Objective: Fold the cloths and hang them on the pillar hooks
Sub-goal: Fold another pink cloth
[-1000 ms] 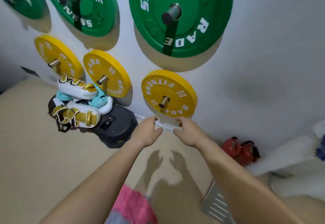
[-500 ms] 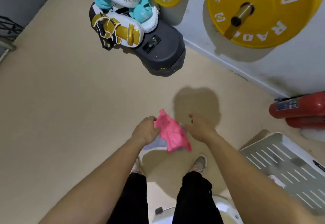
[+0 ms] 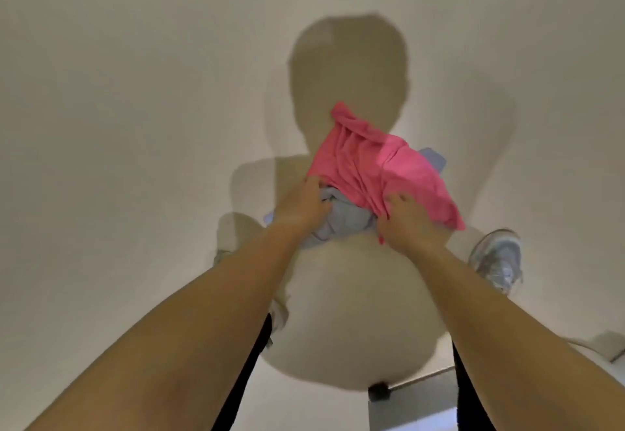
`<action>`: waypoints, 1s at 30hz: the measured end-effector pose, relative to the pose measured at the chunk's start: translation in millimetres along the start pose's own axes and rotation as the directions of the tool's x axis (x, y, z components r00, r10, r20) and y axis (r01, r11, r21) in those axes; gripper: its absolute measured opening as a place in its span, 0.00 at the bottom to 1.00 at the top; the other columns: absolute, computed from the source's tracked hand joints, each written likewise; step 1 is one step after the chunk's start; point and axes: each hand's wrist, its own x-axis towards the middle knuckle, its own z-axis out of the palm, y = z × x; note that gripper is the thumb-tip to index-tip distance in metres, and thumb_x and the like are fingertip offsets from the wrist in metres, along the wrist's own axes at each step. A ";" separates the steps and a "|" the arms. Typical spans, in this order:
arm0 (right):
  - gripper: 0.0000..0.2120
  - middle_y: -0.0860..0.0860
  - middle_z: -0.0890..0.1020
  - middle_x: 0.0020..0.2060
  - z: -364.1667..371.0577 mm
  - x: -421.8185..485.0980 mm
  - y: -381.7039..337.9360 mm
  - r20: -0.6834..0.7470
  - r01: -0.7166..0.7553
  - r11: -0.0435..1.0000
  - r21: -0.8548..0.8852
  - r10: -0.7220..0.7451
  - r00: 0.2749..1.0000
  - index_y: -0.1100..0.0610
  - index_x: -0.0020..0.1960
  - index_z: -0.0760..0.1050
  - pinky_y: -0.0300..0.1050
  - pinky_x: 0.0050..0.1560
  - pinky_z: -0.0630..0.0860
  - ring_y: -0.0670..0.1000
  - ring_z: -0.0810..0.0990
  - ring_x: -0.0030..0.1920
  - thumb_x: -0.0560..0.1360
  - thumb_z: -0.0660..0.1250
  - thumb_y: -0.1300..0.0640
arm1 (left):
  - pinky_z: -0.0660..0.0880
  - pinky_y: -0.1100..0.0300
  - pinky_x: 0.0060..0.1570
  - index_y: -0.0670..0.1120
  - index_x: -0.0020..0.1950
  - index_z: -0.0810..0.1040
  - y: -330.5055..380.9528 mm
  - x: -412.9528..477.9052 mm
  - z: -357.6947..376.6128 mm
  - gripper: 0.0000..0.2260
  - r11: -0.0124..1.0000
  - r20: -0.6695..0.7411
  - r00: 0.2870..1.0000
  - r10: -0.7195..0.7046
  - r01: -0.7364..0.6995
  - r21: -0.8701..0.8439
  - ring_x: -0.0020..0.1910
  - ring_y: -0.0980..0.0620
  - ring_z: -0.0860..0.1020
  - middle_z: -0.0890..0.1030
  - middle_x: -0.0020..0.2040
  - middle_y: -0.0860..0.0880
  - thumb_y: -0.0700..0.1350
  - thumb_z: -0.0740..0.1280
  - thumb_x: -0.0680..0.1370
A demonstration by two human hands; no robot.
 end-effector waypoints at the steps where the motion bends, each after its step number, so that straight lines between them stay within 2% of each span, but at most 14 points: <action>1: 0.17 0.62 0.77 0.56 1.9 5.1 2.1 -0.019 0.004 1.000 -0.026 -0.005 1.000 0.60 0.59 0.75 0.55 0.50 0.75 0.64 0.77 0.53 0.71 0.64 0.58 | 0.73 0.56 0.45 0.46 0.60 0.77 1.2 5.7 -2.8 0.16 1.000 -0.016 1.000 0.003 -0.003 0.008 0.51 0.42 0.80 0.80 0.55 0.44 0.52 0.65 0.77; 4: 0.23 0.62 0.74 0.60 59.1 53.8 15.2 -0.144 0.004 0.986 -0.169 -0.029 0.989 0.59 0.66 0.71 0.57 0.54 0.73 0.66 0.73 0.57 0.71 0.66 0.58 | 0.74 0.48 0.57 0.45 0.69 0.70 -23.2 61.3 27.5 0.23 0.996 -0.058 0.998 0.033 -0.028 0.084 0.60 0.39 0.74 0.73 0.64 0.41 0.50 0.68 0.76; 7: 0.26 0.60 0.73 0.63 103.1 96.3 26.1 -0.219 0.000 0.968 -0.250 -0.057 0.974 0.56 0.68 0.70 0.58 0.54 0.73 0.65 0.72 0.59 0.70 0.68 0.55 | 0.70 0.46 0.58 0.45 0.73 0.65 -47.9 108.3 54.2 0.27 0.993 -0.159 0.985 0.074 -0.058 0.102 0.61 0.38 0.70 0.66 0.69 0.40 0.49 0.68 0.77; 10: 0.18 0.59 0.77 0.57 121.9 117.4 32.1 -0.362 0.001 0.965 -0.263 -0.100 0.927 0.57 0.63 0.75 0.55 0.45 0.75 0.63 0.75 0.53 0.73 0.66 0.59 | 0.73 0.49 0.57 0.44 0.68 0.70 -60.8 137.1 67.6 0.20 0.991 -0.225 0.968 0.113 -0.095 0.090 0.56 0.41 0.73 0.67 0.66 0.40 0.48 0.67 0.78; 12: 0.13 0.58 0.78 0.52 122.3 123.2 32.9 -0.400 0.028 0.971 -0.236 -0.124 0.908 0.58 0.58 0.76 0.52 0.40 0.73 0.62 0.76 0.48 0.74 0.63 0.63 | 0.75 0.50 0.55 0.43 0.61 0.76 -67.5 146.7 71.3 0.12 0.990 -0.228 0.964 0.137 -0.126 0.063 0.53 0.43 0.77 0.74 0.60 0.42 0.44 0.67 0.78; 14: 0.11 0.58 0.77 0.48 116.7 123.2 32.2 -0.352 0.097 0.976 -0.197 -0.163 0.922 0.59 0.55 0.76 0.52 0.39 0.74 0.61 0.77 0.44 0.74 0.61 0.65 | 0.76 0.47 0.53 0.43 0.56 0.79 -67.3 144.6 69.2 0.08 0.989 -0.215 0.965 0.150 -0.144 0.043 0.50 0.43 0.79 0.79 0.53 0.43 0.43 0.66 0.79; 18: 0.14 0.59 0.79 0.49 95.8 97.5 22.9 -0.329 0.184 0.980 -0.077 -0.199 0.923 0.59 0.55 0.77 0.53 0.42 0.77 0.62 0.79 0.43 0.70 0.65 0.67 | 0.75 0.50 0.50 0.44 0.53 0.80 -61.3 107.9 50.5 0.06 0.982 -0.258 0.951 0.174 -0.187 -0.029 0.48 0.46 0.78 0.80 0.50 0.45 0.44 0.70 0.77; 21: 0.13 0.60 0.80 0.51 72.3 58.6 5.6 -0.330 0.218 0.975 -0.029 -0.215 0.919 0.60 0.54 0.79 0.49 0.42 0.76 0.61 0.80 0.43 0.71 0.66 0.66 | 0.73 0.54 0.49 0.44 0.52 0.81 -60.7 61.3 29.3 0.06 0.974 -0.238 0.945 0.223 -0.227 0.009 0.48 0.46 0.78 0.80 0.50 0.45 0.42 0.71 0.76; 25: 0.07 0.59 0.80 0.45 25.4 -12.5 -23.5 -0.304 0.237 0.971 0.035 -0.215 0.928 0.62 0.46 0.82 0.48 0.40 0.74 0.61 0.80 0.40 0.73 0.65 0.64 | 0.69 0.57 0.46 0.45 0.54 0.84 -43.1 -20.6 -18.1 0.08 0.957 -0.165 0.943 0.290 -0.281 0.078 0.49 0.43 0.78 0.79 0.49 0.43 0.41 0.68 0.77; 28: 0.08 0.50 0.78 0.50 -40.6 -83.3 -59.3 -0.207 0.196 0.981 0.014 -0.189 0.960 0.53 0.49 0.79 0.45 0.43 0.70 0.58 0.80 0.48 0.76 0.62 0.58 | 0.74 0.54 0.47 0.49 0.52 0.86 -8.7 -89.1 -76.5 0.07 0.945 -0.226 0.917 0.328 -0.323 0.061 0.46 0.44 0.79 0.79 0.46 0.45 0.44 0.68 0.78; 30: 0.08 0.44 0.74 0.48 -93.3 -133.4 -81.8 -0.132 0.136 0.991 -0.019 -0.137 0.982 0.45 0.45 0.77 0.43 0.45 0.69 0.53 0.77 0.49 0.77 0.60 0.55 | 0.75 0.55 0.47 0.52 0.50 0.85 25.7 -138.6 -125.7 0.06 0.928 -0.269 0.891 0.366 -0.371 0.033 0.45 0.48 0.79 0.80 0.45 0.49 0.46 0.69 0.77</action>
